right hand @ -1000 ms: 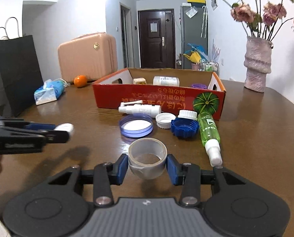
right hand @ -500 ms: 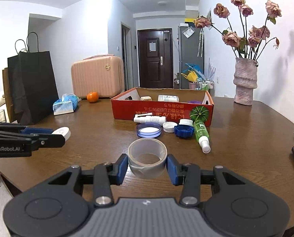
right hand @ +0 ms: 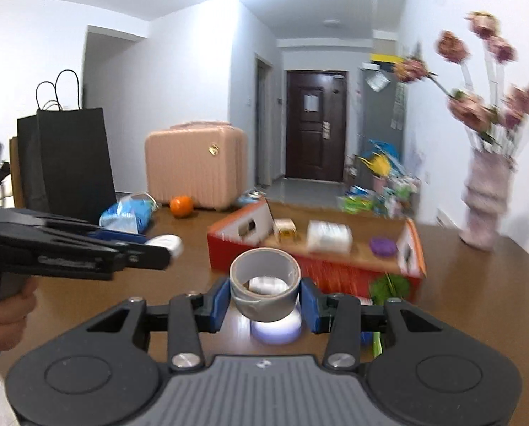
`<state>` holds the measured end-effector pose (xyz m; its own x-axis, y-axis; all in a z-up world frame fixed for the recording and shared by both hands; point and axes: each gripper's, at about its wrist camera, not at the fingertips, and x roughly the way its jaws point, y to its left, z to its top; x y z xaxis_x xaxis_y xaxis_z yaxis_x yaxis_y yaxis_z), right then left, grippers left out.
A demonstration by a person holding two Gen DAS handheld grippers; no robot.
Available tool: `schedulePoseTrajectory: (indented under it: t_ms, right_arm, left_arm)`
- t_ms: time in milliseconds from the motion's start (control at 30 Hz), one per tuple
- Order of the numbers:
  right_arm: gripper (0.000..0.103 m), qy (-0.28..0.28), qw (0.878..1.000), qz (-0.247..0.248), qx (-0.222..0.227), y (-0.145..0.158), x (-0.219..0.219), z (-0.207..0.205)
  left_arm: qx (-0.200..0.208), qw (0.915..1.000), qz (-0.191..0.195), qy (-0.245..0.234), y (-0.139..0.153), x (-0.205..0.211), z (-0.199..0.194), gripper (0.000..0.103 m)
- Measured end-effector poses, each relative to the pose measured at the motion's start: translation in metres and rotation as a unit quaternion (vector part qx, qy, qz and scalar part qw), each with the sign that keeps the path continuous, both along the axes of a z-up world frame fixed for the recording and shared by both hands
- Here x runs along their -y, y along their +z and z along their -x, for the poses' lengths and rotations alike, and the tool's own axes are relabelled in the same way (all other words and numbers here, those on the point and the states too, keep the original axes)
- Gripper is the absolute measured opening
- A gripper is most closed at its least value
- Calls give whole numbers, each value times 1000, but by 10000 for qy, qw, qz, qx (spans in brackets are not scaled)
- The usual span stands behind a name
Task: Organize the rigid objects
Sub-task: 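Lower the white cap and tape roll into the red box and release both, then move both tools back over the remaining items on the table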
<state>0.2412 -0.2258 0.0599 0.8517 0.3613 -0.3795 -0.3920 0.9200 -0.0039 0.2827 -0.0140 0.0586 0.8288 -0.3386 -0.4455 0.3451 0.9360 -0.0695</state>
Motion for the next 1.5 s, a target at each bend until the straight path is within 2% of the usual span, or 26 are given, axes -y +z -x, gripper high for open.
schedulePoseTrajectory:
  t_ms: [167,367,467,633,667,700,733,767,900,1067,1200,1267,1333,1500]
  right_arm:
    - [42,96,9985,-75,-525,6,-10,-115]
    - [42,351,9870,-562,-1466,-9,-20,-247]
    - [42,220,9841,-526,-1681,-27,-29,-287]
    - [43,194,9813,-399,-1871,-51,-44,-324]
    - [45,159,9805,-425,-1914,-54,-45,-329]
    - [56,145,9796,-457,-1951,-56,-44,-331]
    - [66,150,9798,-516,-1925,-56,-43,-332]
    - [68,150,9804,-595,-1874,-54,-41,-331]
    - [68,83,9810,-735,-1794,-43,-33,-328]
    - [74,-122,9874,-533,-1486,-10,-7,-297]
    - [76,-481,9915,-281,-1174,17,31,-248]
    - [78,-644,9928,-197,-993,30,50,-213]
    - [84,-713,9934,-243,-862,42,65,-181]
    - [88,-836,9944,-423,-498,67,86,-103]
  left_arm:
    - [-388,9986,-274,229,-5,13,-107,39]
    - [-722,9944,-621,452,-27,21,-198,39]
    - [-899,9934,-565,424,-41,15,-223,40]
    - [-905,9933,-652,308,-57,11,-238,42]
    - [-849,9942,-614,249,-58,10,-238,49]
    - [-820,9947,-582,217,-57,12,-237,53]
    - [-835,9949,-548,166,-57,12,-237,56]
    - [-845,9948,-551,148,-56,13,-237,59]
    - [-734,9956,-533,229,-48,13,-228,63]
    - [-504,9962,-566,422,-21,-2,-197,72]
    - [-289,9957,-577,669,4,-26,-157,77]
    - [-157,9951,-566,798,18,-34,-133,83]
    - [-18,9947,-544,872,33,-38,-112,85]
    - [317,9946,-395,909,61,-39,-48,91]
